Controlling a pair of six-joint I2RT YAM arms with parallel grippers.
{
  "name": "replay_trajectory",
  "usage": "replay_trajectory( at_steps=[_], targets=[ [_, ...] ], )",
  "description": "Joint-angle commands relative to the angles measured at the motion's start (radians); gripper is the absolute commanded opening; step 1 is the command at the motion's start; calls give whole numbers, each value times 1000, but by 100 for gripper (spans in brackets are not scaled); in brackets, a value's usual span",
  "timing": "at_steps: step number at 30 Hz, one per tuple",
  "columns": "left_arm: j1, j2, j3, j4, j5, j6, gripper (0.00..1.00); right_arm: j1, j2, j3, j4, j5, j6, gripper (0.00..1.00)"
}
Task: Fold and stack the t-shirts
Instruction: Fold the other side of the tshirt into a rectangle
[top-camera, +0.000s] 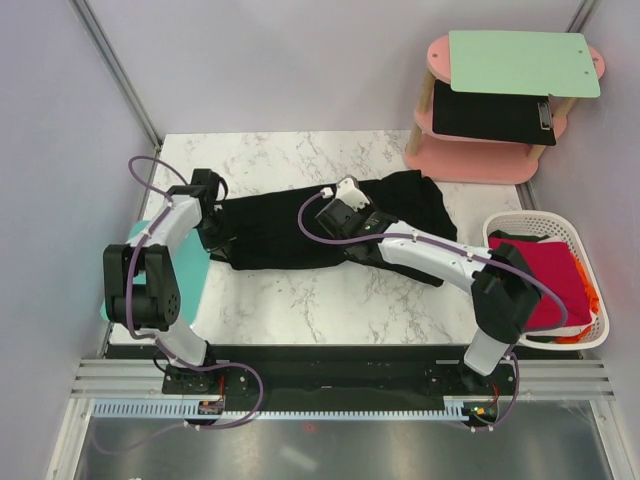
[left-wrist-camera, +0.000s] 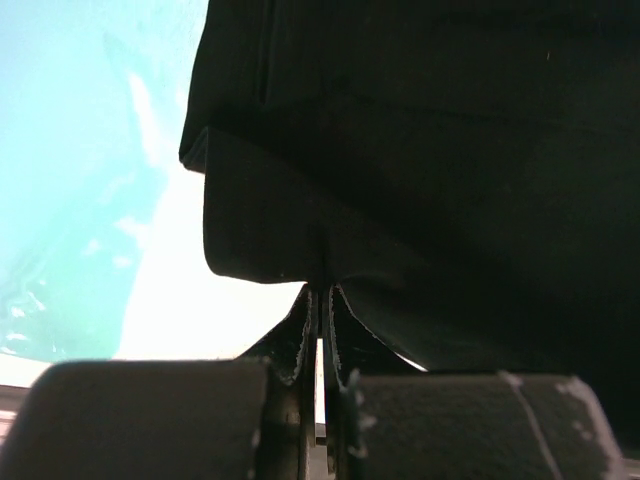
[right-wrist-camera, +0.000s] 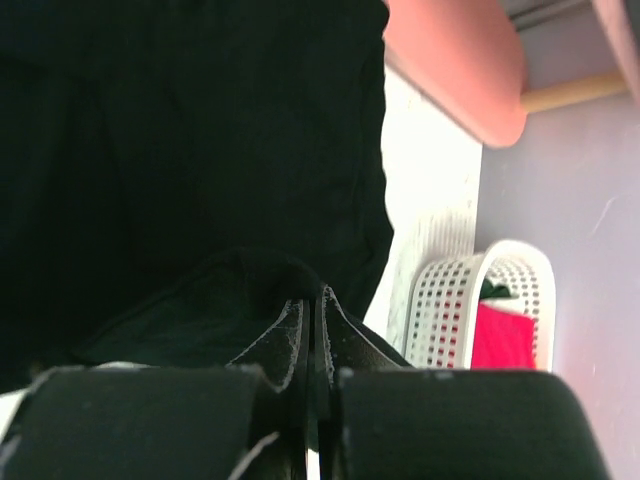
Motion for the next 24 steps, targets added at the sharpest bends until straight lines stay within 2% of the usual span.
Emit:
replay_trajectory(
  at_steps=[1, 6, 18, 22, 24],
  targets=[
    [2, 56, 78, 1, -6, 32, 2, -39, 67, 102, 158, 52, -182, 0],
    [3, 120, 144, 0, -15, 33, 2, -84, 154, 153, 255, 40, -275, 0],
    [17, 277, 308, -71, -53, 49, 2, -145, 335, 271, 322, 28, -396, 0],
    [25, 329, 338, -91, -75, 50, 8, -145, 375, 314, 333, 43, -428, 1],
    [31, 335, 340, -94, -93, 47, 14, -144, 404, 331, 341, 57, -459, 1]
  ],
)
